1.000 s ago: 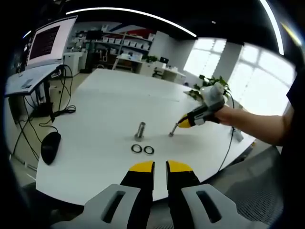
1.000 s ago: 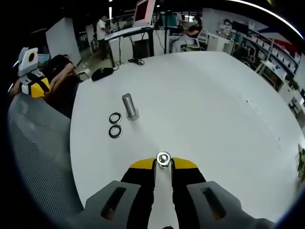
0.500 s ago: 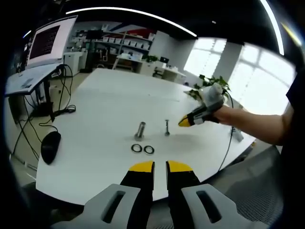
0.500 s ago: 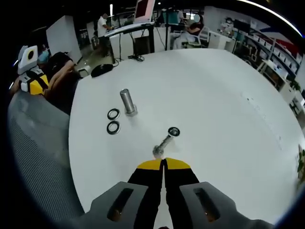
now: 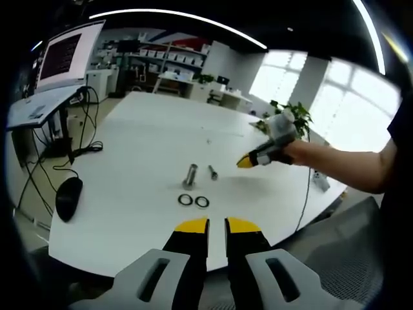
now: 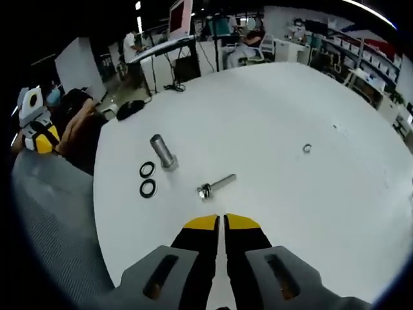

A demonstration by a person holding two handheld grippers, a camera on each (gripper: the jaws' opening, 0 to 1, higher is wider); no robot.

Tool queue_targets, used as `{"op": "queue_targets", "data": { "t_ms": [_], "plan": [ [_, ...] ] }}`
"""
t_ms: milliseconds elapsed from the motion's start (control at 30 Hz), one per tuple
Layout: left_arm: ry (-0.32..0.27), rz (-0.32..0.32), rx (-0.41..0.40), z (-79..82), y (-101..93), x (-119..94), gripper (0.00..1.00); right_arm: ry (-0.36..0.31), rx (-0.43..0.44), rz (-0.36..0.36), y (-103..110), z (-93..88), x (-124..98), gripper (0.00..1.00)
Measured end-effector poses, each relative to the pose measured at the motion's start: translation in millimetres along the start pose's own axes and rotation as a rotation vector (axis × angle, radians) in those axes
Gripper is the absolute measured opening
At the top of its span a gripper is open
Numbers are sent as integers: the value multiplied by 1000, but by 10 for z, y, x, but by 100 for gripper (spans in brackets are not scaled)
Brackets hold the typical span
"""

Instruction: Place the washer onto the threaded stud by aligning its center hole with the stud, sliding it down to the base, and recovering from edge contact or off-axis alignment until the washer reaches the visible bottom stop.

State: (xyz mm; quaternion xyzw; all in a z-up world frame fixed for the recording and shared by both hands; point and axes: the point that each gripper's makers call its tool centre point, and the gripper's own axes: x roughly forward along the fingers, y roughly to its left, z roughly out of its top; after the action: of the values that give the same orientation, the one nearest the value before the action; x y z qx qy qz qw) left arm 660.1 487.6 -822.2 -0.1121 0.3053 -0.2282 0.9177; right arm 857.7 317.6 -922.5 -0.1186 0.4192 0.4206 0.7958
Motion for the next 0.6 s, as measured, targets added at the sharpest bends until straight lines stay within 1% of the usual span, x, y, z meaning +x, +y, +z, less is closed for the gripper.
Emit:
{"op": "queue_targets", "data": {
  "t_ms": [33,133,167,300,400,500,600],
  "plan": [
    [1,0,0,-1,0,0,7,0,38,20,10,16,69,8],
    [2,0,0,-1,0,2,7,-6,135,45,31,61,240,9],
    [2,0,0,-1,0,2,7,-12,176,47,19,83,315,9],
    [2,1,-3,0,3,1,7,-30,288,49,-14,144,488,10],
    [0,2,-5,4,4,1,7,-28,359,62,-2,152,575,10],
    [-1,2,-5,4,4,1,7,-30,411,62,-21,150,617,10],
    [-2,2,-6,7,3,2,7,-42,500,89,-2,174,643,10]
  ]
}}
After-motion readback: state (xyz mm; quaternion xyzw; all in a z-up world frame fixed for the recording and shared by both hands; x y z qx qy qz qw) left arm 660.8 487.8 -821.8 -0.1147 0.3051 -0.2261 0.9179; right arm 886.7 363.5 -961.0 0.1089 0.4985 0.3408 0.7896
